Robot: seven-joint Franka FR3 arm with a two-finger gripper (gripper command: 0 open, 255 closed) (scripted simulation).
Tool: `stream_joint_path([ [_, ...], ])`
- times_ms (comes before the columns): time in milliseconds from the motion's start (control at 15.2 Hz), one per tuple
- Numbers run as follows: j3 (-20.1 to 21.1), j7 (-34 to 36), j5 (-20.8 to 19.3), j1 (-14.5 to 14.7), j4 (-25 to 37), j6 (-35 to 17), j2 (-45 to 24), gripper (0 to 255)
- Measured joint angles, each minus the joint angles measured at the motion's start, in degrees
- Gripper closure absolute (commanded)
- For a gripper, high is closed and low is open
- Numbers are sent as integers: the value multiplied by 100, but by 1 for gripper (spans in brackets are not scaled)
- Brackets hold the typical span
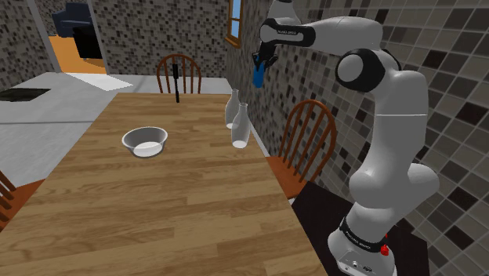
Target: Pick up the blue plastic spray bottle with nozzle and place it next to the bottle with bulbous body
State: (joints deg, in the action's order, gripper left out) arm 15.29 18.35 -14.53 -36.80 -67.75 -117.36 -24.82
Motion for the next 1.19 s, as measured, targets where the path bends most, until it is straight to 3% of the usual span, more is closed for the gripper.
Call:
stream_joint_path([
  [1188, -65, 251, -121, -110, -1511, -1408, 90, 255],
])
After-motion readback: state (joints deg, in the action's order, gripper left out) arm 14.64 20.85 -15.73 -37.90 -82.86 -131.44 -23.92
